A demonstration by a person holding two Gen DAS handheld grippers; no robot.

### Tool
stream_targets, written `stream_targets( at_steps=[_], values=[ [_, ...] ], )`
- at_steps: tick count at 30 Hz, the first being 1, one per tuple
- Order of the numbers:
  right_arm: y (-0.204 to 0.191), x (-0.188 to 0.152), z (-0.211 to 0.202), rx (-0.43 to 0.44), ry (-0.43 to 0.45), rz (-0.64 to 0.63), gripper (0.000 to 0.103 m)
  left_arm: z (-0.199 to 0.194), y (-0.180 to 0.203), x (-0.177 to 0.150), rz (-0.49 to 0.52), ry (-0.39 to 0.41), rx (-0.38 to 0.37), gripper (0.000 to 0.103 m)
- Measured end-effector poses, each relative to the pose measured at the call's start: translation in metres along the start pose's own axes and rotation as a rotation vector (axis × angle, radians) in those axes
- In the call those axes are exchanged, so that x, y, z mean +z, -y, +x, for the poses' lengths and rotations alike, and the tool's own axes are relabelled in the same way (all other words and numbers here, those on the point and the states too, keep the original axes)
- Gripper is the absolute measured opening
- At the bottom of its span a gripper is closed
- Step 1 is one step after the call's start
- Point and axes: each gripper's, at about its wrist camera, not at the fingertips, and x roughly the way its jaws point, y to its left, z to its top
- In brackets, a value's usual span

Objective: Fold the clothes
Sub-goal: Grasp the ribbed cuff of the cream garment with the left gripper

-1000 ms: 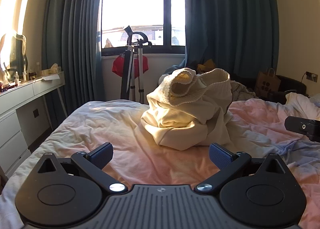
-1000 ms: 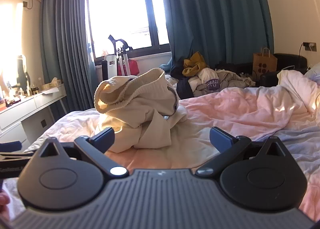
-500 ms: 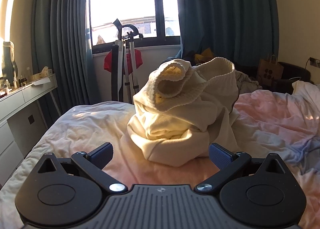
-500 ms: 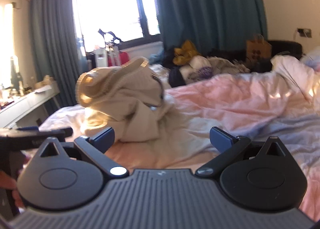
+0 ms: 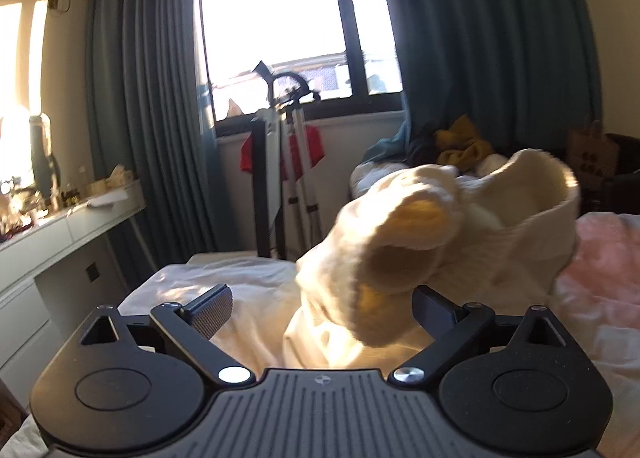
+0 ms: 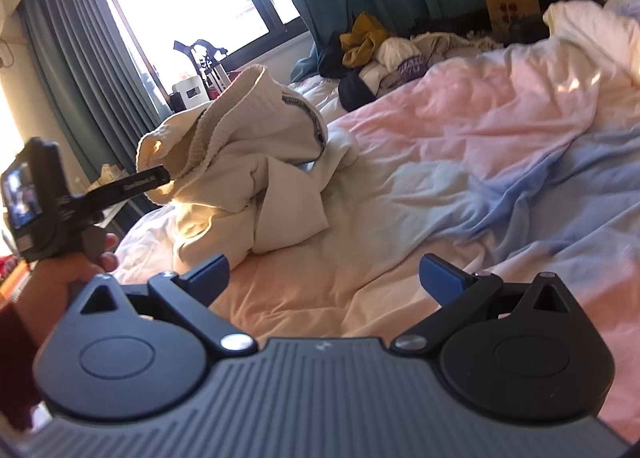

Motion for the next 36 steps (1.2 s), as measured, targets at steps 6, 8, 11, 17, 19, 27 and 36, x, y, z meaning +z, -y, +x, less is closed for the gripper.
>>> stream_targets(
  at_steps=[6, 8, 11, 17, 19, 27, 36],
  values=[
    [-0.002, -0.003, 0.017, 0.039, -0.051, 0.021, 0.103, 0.028, -0.015, 0.0, -0.035, -0.016, -0.045, 0.068],
    [-0.004, -0.005, 0.021, 0.051, -0.05, 0.016, 0.103, 0.033, -0.018, 0.002, -0.05, -0.019, -0.092, 0.049],
    [-0.004, -0.008, 0.025, 0.068, -0.039, 0.028, 0.103, 0.031, -0.018, 0.01, -0.095, -0.028, -0.139, 0.014],
    [-0.006, -0.002, 0.015, 0.13, 0.068, 0.073, 0.103, -0.026, -0.037, 0.032, -0.159, 0.054, -0.24, 0.009],
    [-0.009, -0.001, 0.01, 0.129, 0.096, 0.055, 0.103, -0.053, -0.045, 0.038, -0.142, 0.076, -0.273, 0.009],
    [-0.03, -0.005, -0.002, 0.129, 0.112, -0.046, 0.103, -0.137, -0.097, -0.01, -0.177, 0.018, -0.3, 0.009],
    [-0.042, -0.027, 0.012, 0.09, 0.005, -0.089, 0.103, -0.133, -0.16, -0.09, -0.302, -0.237, -0.217, 0.009]
  ],
)
